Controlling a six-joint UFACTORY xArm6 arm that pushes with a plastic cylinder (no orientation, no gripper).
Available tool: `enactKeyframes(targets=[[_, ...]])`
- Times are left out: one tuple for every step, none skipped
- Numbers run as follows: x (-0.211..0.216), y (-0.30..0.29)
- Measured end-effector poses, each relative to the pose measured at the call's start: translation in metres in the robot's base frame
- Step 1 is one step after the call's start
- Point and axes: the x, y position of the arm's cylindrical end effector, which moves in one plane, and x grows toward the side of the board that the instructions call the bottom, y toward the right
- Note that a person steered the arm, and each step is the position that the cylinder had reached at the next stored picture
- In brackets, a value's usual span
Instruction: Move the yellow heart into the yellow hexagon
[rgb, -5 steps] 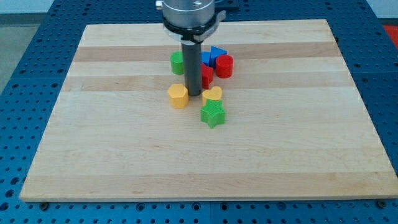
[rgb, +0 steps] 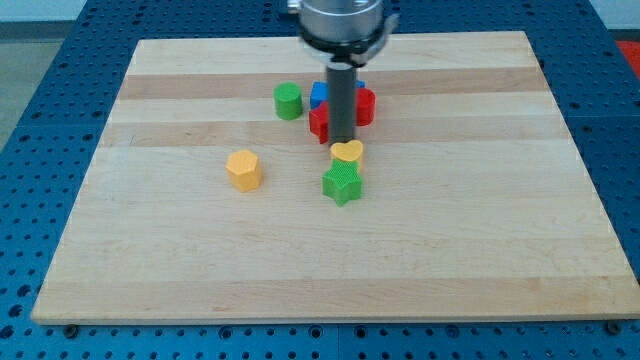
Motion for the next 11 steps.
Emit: enactKeyframes(targets=[[0.002,0.053],[0.017,0.066],[0.022,0.017],[0.022,-0.015],[0.022,-0.012],[0.019,0.0],[0.011,0.007],[0.014,-0.014],[0.027,-0.067],[0.033,-0.075],[0.032,-0.023]])
